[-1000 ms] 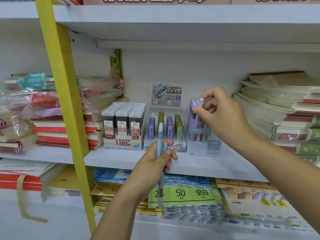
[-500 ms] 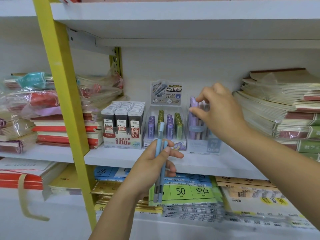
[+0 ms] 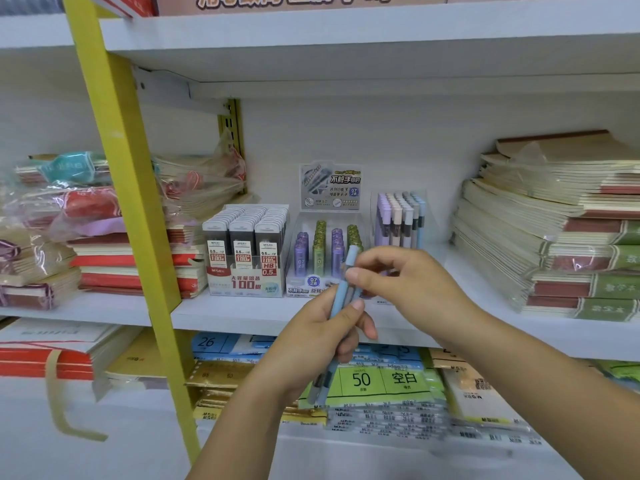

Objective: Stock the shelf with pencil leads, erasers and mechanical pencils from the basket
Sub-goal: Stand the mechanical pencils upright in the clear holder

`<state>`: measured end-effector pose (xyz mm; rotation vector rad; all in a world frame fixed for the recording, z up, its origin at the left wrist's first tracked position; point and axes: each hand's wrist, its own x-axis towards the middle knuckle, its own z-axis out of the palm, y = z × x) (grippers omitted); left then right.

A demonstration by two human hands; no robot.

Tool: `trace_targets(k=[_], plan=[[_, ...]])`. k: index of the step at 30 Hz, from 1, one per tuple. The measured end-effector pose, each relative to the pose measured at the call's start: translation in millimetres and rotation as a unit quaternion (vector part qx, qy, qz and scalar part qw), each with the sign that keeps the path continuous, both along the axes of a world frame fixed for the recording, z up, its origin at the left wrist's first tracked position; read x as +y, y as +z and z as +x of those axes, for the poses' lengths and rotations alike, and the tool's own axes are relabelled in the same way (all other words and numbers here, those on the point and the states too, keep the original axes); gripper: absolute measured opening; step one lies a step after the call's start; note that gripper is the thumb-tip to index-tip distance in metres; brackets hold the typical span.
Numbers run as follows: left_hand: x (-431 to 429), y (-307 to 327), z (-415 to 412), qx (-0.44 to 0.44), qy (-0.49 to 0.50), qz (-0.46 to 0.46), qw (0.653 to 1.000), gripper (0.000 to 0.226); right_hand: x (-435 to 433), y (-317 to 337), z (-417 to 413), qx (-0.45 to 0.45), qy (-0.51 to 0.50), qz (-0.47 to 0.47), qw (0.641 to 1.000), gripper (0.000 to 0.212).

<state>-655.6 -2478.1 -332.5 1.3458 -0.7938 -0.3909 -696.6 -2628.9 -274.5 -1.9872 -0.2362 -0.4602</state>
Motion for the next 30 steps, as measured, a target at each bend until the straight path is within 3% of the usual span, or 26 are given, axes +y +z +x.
trace_targets(k=[6, 10, 14, 19, 23, 26, 30], plan=[[11, -2, 10, 0.016, 0.041, 0.011, 0.999, 0.017, -26, 12, -5, -0.068, -0.018, 0.200, 0.977, 0.006], [17, 2, 13, 0.021, 0.093, 0.008, 0.995, 0.006, -34, 9, -11, -0.074, -0.028, 0.213, 0.974, 0.006], [3, 0, 8, -0.002, 0.120, 0.034, 0.992, 0.013, -37, 4, -14, -0.078, -0.051, 0.224, 0.970, 0.006], [-16, -9, 9, 0.005, 0.146, 0.039, 0.988, 0.007, -42, 4, -18, -0.091, -0.042, 0.191, 0.977, 0.010], [-21, -6, 10, 0.026, 0.119, -0.001, 0.993, 0.012, -69, 38, -22, -0.214, -0.107, 0.164, 0.957, 0.022], [-24, -4, 11, 0.032, 0.109, -0.021, 0.993, 0.011, -85, 56, -19, -0.257, -0.142, 0.063, 0.954, 0.030], [-27, -8, 12, 0.022, 0.101, 0.013, 0.995, 0.014, -90, 50, -3, -0.194, -0.181, -0.102, 0.959, 0.031]])
